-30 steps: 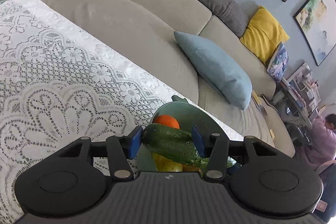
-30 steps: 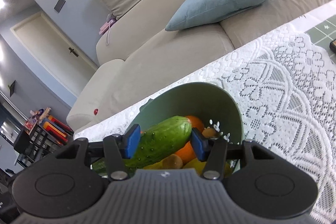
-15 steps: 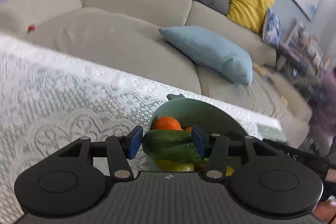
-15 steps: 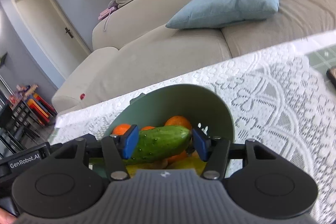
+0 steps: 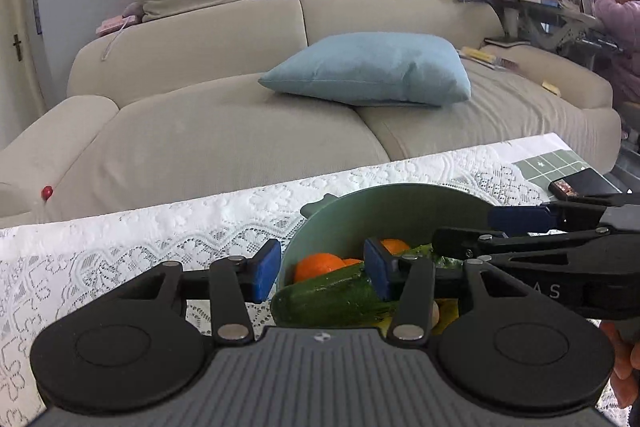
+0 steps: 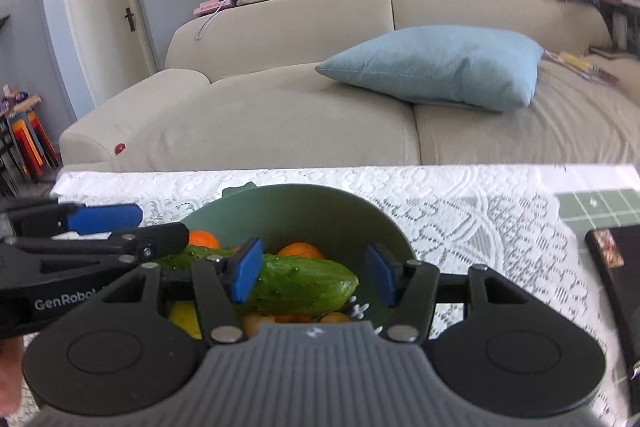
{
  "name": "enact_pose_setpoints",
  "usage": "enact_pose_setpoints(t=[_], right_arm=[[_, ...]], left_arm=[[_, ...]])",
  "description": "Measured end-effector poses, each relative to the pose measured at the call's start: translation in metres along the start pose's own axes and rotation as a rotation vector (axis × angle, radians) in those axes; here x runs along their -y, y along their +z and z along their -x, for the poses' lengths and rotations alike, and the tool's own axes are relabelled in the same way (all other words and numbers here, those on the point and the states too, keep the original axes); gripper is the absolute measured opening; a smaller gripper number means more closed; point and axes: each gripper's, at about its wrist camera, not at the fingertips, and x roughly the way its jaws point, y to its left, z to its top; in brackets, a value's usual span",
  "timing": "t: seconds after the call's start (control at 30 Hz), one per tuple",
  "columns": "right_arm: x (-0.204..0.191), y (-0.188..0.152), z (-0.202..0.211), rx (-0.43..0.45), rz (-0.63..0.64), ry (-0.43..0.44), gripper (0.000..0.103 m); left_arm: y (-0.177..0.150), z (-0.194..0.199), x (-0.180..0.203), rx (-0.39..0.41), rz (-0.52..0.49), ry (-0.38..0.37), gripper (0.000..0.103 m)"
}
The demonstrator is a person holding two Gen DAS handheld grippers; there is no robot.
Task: Organize fruits
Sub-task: 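Lift the cucumber with both grippers and lower it into the green colander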
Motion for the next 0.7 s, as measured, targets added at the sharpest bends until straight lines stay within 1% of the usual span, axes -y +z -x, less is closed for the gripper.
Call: enact_pose_setpoints(t=[0.13, 0.23, 0.3, 0.4, 0.5, 0.6, 0.7], right_arm=[[0.003, 0.002, -0.006, -0.001, -0.003, -0.007, 0.056], [0.004, 0.002, -0.011, -0.001, -0.003, -0.011, 0.056], [0.002, 0.002, -0.010, 0.000, 0.001, -0.012, 0.056], [0.000, 0.003, -0.006, 0.001, 0.015, -0.014, 0.056], [-0.004, 0.004, 0.004, 0.010, 0.043, -0.007, 0.056], [-0.007, 0.005, 0.012, 0.003, 0.067, 0.019, 0.055], [-0.010, 0.002, 0.015, -0.032, 0.091, 0.034, 0.055]], left_arm=[[0.004, 0.001, -0.006, -0.003, -0.017, 0.006, 0.057], [0.007, 0.008, -0.011, -0.007, -0.048, -0.030, 0.058], [0.007, 0.013, -0.008, -0.007, -0.114, -0.056, 0.058], [0.001, 0.022, 0.001, 0.002, -0.258, -0.088, 0.058], [-0.010, 0.024, 0.010, -0.005, -0.365, -0.083, 0.059], [-0.020, 0.021, 0.013, -0.016, -0.423, -0.076, 0.059], [-0.025, 0.013, 0.012, -0.021, -0.426, -0.059, 0.059]])
